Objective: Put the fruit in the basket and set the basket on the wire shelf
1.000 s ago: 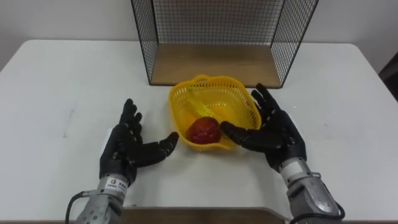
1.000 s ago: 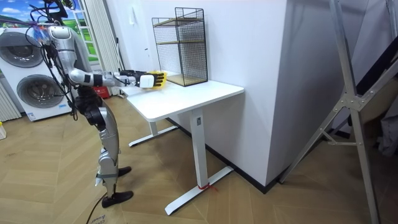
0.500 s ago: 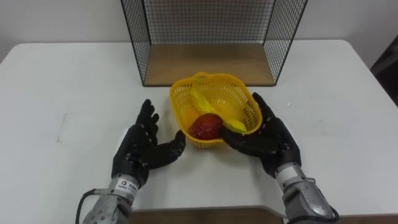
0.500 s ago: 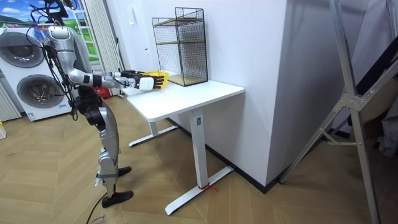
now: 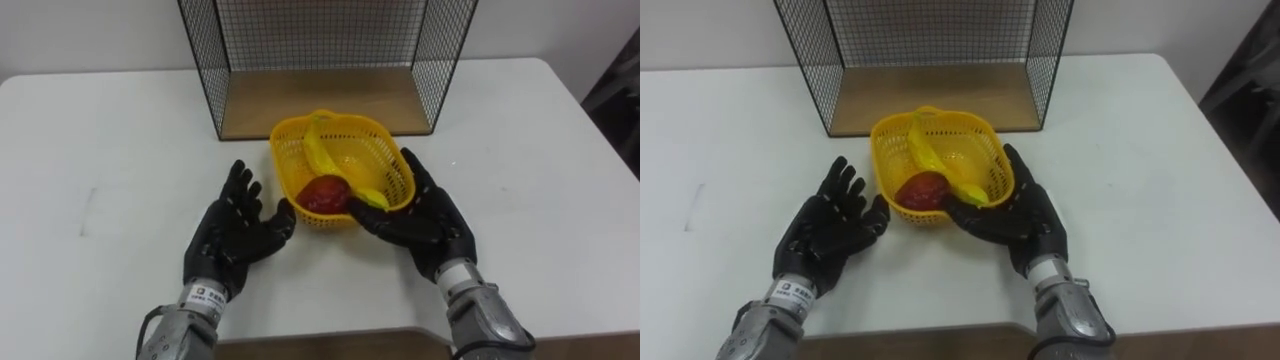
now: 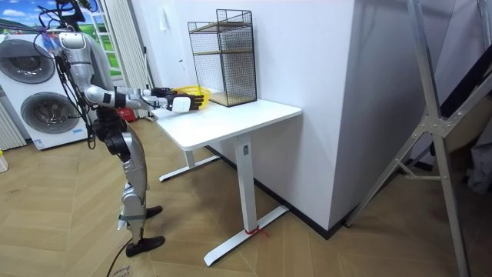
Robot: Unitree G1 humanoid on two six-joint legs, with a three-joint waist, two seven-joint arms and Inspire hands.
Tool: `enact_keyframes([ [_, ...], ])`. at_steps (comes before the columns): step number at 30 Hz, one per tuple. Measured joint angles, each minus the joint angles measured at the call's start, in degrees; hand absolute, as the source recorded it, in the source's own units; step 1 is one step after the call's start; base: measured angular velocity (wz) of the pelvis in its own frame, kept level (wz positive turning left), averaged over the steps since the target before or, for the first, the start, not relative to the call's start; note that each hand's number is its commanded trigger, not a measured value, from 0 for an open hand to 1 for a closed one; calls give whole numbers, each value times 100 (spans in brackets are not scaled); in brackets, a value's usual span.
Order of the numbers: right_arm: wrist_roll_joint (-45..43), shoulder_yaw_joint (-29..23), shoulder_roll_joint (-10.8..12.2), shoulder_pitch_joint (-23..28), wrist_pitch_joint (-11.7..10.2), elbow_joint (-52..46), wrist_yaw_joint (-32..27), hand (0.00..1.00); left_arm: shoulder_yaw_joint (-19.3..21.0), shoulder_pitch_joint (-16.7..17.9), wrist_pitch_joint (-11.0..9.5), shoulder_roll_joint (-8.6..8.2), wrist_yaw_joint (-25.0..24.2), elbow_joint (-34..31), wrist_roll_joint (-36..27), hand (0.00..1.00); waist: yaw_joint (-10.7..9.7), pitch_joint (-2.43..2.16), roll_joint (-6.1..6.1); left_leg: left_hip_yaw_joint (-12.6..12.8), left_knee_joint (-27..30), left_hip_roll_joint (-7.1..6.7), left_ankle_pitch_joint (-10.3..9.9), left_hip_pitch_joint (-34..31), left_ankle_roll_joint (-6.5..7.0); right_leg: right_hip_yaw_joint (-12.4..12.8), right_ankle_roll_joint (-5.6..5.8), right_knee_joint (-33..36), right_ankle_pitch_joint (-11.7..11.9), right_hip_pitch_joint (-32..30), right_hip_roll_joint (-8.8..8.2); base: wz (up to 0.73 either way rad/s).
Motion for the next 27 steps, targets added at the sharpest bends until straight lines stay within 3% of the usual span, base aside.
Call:
enact_keyframes([
  [5,-46,28,-16,-2,-4,-7,-1,0,2,-1,0,41,-1,7,-431,0,4,-1,-1,8,3,7,-1,4,-1,1,-1,2,1,-32,5,0],
  [12,-95,12,-12,5,-3,3,2,0,106,5,0,82,-51,88,-449,0,11,-2,0,13,-5,8,-1,49,-1,2,-2,7,1,2,6,0],
  [19,-101,-16,-16,5,-3,5,21,0,168,14,0,247,-57,121,-382,0,16,-4,-1,29,-6,12,-1,53,-2,32,-2,7,1,30,10,0],
  [25,-107,-24,-98,45,-2,6,8,0,571,9,0,246,-23,344,455,0,28,-26,25,54,-31,11,0,101,-2,69,-4,-8,3,58,13,-1],
  [27,-114,-26,-150,70,-2,5,-25,0,713,9,1,244,21,381,556,0,32,-55,71,69,-37,12,0,110,-2,83,-4,-9,3,47,12,-4],
])
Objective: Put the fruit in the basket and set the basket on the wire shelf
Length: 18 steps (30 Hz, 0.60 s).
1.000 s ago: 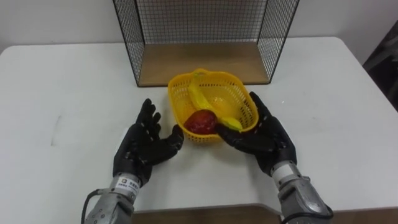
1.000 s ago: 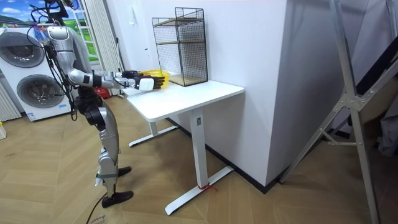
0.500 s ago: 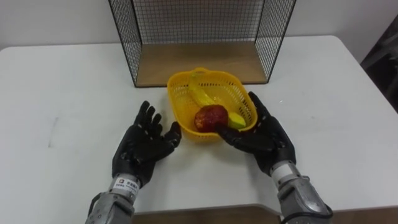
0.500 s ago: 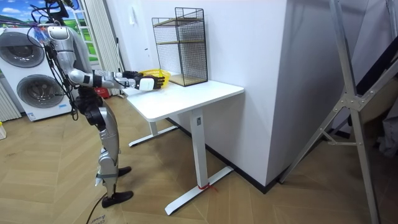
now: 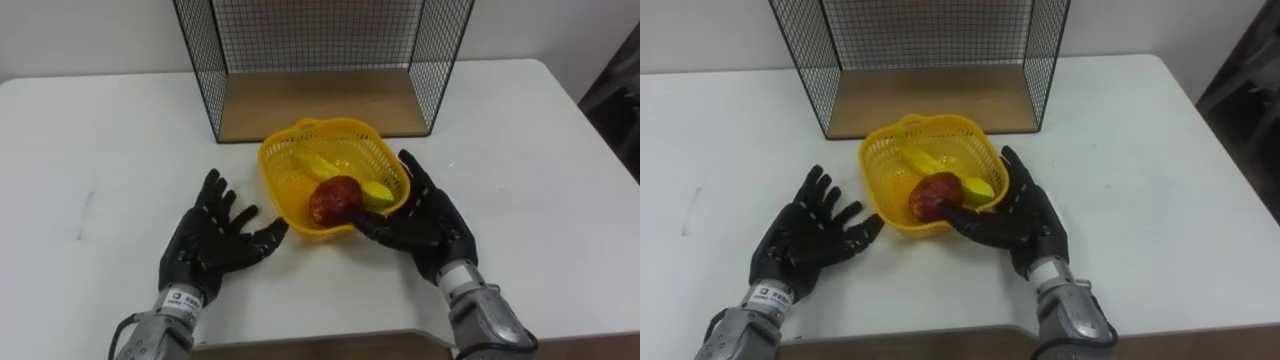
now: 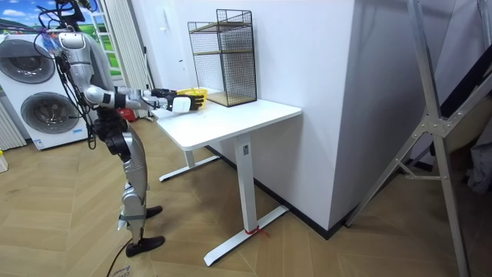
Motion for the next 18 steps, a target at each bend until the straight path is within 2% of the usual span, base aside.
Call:
enact_keyframes([
  [5,-2,0,-19,39,0,0,-21,0,168,5,0,-1,8,6,143,0,14,-24,63,9,-8,1,0,43,0,14,0,0,0,49,0,-1],
  [12,25,-2,-105,60,0,-1,-48,0,358,5,0,-3,20,-4,263,0,62,-28,82,2,-5,0,0,47,0,8,-2,3,2,66,0,0],
  [18,33,4,-206,60,-2,-16,-163,0,415,4,-1,-8,306,-46,256,0,163,-19,109,-2,-9,0,0,63,0,0,-2,0,2,79,1,0],
])
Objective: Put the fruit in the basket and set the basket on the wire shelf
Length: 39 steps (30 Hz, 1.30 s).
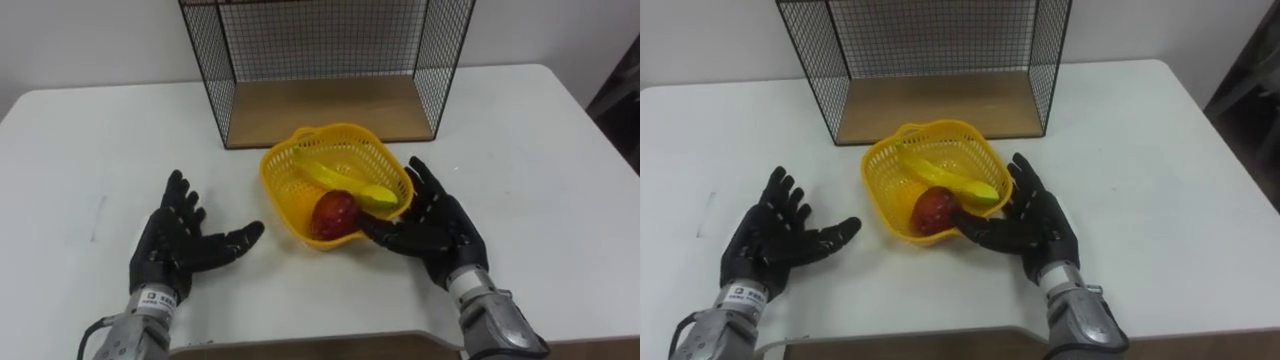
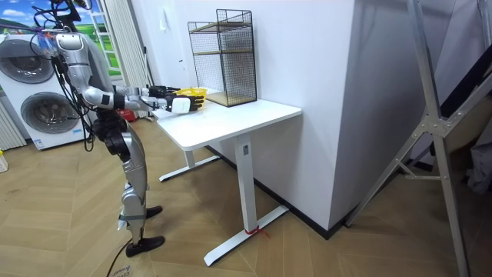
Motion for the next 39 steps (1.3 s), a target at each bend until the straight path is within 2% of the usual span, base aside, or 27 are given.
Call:
enact_keyframes([
  [6,3,0,-14,3,-2,-32,-1,0,5,-2,-6,-4,172,-59,-80,0,-18,3,-2,-6,2,0,0,-13,0,-19,0,0,0,-5,-1,0],
  [15,-12,2,-4,1,-2,-43,59,0,-92,-3,-19,-23,153,-546,-1301,0,-34,15,-32,-17,7,1,0,-31,0,-20,0,4,0,-23,-2,0],
  [17,-12,6,-2,-4,-1,-47,59,0,-172,-3,-19,-23,135,-608,-1460,0,-30,4,-50,-18,6,0,0,-56,0,-22,1,9,0,-45,-1,0],
  [26,42,21,5,-10,63,-70,131,0,-553,-3,34,-18,-232,-706,-1695,0,-30,-4,-176,-12,1,0,0,-84,0,-11,1,6,0,-87,-1,0],
  [28,30,49,6,-14,81,-79,143,0,-607,-3,54,-23,-279,-705,-1693,0,-39,1,-185,-12,-10,1,0,-71,0,-11,1,5,0,-85,-1,0],
  [33,-130,79,40,-33,80,-79,158,0,-1025,-3,61,-25,-472,-675,-1683,0,-38,39,-242,-12,-9,3,0,-33,0,-13,1,6,-1,-80,-1,0],
  [39,-173,107,132,-83,78,-50,212,0,-1247,-3,69,-10,-589,-675,-1616,0,-57,50,-234,-6,-8,5,0,-38,-1,-7,1,8,0,-64,2,0],
])
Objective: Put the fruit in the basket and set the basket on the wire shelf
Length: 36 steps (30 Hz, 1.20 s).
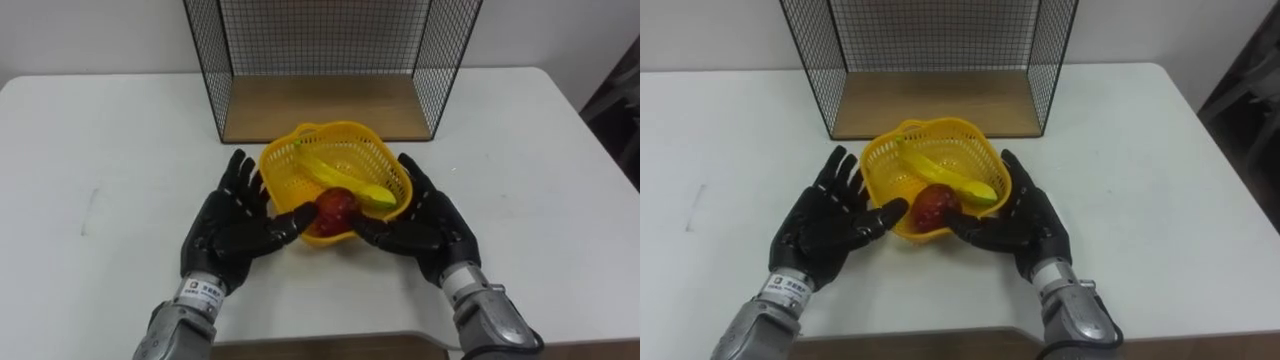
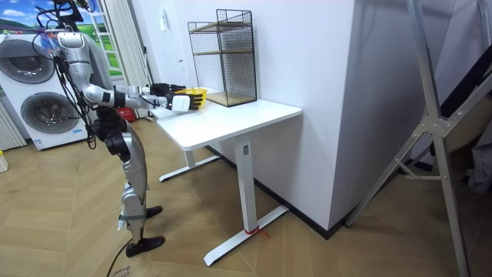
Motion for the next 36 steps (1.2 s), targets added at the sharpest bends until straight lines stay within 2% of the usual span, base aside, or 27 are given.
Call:
enact_keyframes([
  [11,59,123,97,-39,-3,-84,-5,0,-141,-9,-1,-9,-6,333,308,0,-132,-5,21,8,14,2,0,-105,0,15,-1,25,1,-104,2,0],
  [20,8,189,106,-166,-3,-109,-17,0,-196,-32,-54,-5,3,408,345,0,-140,2,102,19,13,5,0,-115,0,29,-1,30,1,-153,3,0],
  [28,-17,203,153,-280,18,-205,-15,0,-143,-54,-53,-10,6,424,345,0,-128,8,93,75,17,16,0,-124,1,93,0,85,0,-217,4,-4],
  [31,-25,206,158,-282,18,-350,-14,0,-92,-111,-52,-69,39,420,436,0,-115,7,93,83,33,20,0,-117,1,107,-1,93,0,-178,7,0],
  [36,-259,247,174,-316,7,-539,7,0,-6,-408,-71,-91,275,245,639,0,-117,16,81,82,49,30,0,-85,0,128,-1,82,1,-148,20,0],
])
